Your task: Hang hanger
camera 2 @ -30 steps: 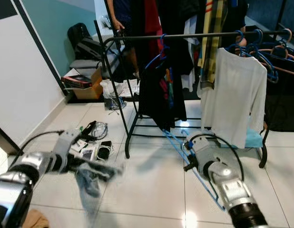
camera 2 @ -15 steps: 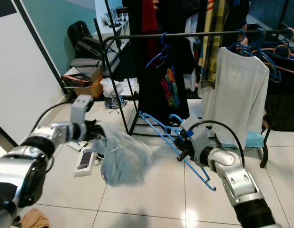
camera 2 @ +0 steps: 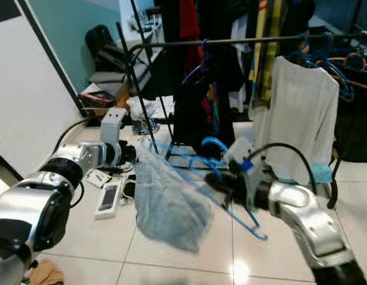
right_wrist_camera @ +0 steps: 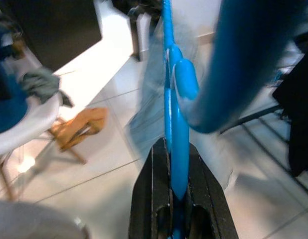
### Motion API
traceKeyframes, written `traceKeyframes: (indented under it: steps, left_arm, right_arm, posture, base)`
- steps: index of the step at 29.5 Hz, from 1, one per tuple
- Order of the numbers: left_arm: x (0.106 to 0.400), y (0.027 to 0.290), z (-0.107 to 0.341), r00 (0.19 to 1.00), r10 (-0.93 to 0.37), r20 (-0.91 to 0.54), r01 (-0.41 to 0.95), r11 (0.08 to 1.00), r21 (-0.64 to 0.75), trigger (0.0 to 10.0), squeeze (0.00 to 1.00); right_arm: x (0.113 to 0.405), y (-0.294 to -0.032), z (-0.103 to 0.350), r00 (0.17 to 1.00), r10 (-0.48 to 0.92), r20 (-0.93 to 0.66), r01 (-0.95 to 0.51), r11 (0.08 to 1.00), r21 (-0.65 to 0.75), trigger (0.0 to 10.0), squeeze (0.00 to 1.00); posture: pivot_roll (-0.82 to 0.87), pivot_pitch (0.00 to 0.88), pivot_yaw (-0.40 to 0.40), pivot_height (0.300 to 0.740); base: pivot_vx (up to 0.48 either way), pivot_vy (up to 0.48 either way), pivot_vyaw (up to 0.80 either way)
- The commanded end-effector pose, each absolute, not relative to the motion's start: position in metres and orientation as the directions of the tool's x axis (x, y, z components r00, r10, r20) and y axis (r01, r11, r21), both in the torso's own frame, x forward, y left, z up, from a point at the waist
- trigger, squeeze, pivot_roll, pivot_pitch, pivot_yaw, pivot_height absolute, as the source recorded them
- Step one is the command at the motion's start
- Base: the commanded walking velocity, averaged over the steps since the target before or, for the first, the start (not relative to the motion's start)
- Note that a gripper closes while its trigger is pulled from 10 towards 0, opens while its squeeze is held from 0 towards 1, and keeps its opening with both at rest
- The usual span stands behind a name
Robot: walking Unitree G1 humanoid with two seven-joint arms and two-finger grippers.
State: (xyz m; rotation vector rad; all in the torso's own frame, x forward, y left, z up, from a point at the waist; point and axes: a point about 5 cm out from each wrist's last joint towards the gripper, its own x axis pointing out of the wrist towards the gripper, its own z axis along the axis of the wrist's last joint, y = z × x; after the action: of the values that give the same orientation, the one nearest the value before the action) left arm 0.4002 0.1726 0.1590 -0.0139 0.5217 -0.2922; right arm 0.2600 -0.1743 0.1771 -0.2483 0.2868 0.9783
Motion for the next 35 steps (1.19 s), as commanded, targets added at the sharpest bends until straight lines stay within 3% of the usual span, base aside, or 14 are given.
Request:
traceKeyframes:
  steps: [1, 10, 17, 27, 35]
  left_arm:
    - [0.405, 0.180, 0.175, 0.855, -0.250, -0.455, 0.243, 0.967, -0.075, 10.0, 0.00]
    - [0.410, 0.163, 0.192, 0.855, -0.309, -0.416, 0.284, 0.951, -0.122, 10.0, 0.00]
    - [0.412, 0.144, 0.205, 0.833, -0.397, -0.385, 0.364, 0.918, -0.158, 10.0, 0.00]
    - [0.412, 0.142, 0.203, 0.831, -0.392, -0.394, 0.366, 0.920, -0.144, 10.0, 0.00]
    - [0.412, 0.143, 0.205, 0.834, -0.390, -0.391, 0.366, 0.920, -0.136, 10.0, 0.00]
  right_arm:
    - [0.256, -0.170, 0.179, 0.489, 0.798, -0.352, -0.861, 0.506, -0.051, 10.0, 0.00]
    - [0.249, -0.173, 0.171, 0.456, 0.774, -0.440, -0.867, 0.497, -0.024, 10.0, 0.00]
    - [0.261, -0.164, 0.174, 0.517, 0.753, -0.407, -0.833, 0.552, -0.035, 10.0, 0.00]
    - [0.274, -0.168, 0.186, 0.611, 0.699, -0.371, -0.763, 0.645, -0.039, 10.0, 0.00]
    - [0.273, -0.172, 0.187, 0.620, 0.667, -0.413, -0.742, 0.669, -0.035, 10.0, 0.00]
  posture:
    - [-0.08, 0.000, 0.159, 0.740]
    - [-0.07, 0.000, 0.154, 0.740]
    - [-0.07, 0.000, 0.154, 0.740]
    - [-0.07, 0.000, 0.152, 0.740]
    - [-0.08, 0.000, 0.149, 0.740]
  base:
    - [0.000, 0.000, 0.00]
    - [0.000, 0.000, 0.00]
    - [0.000, 0.000, 0.00]
    - [0.000, 0.000, 0.00]
    - [0.000, 0.000, 0.00]
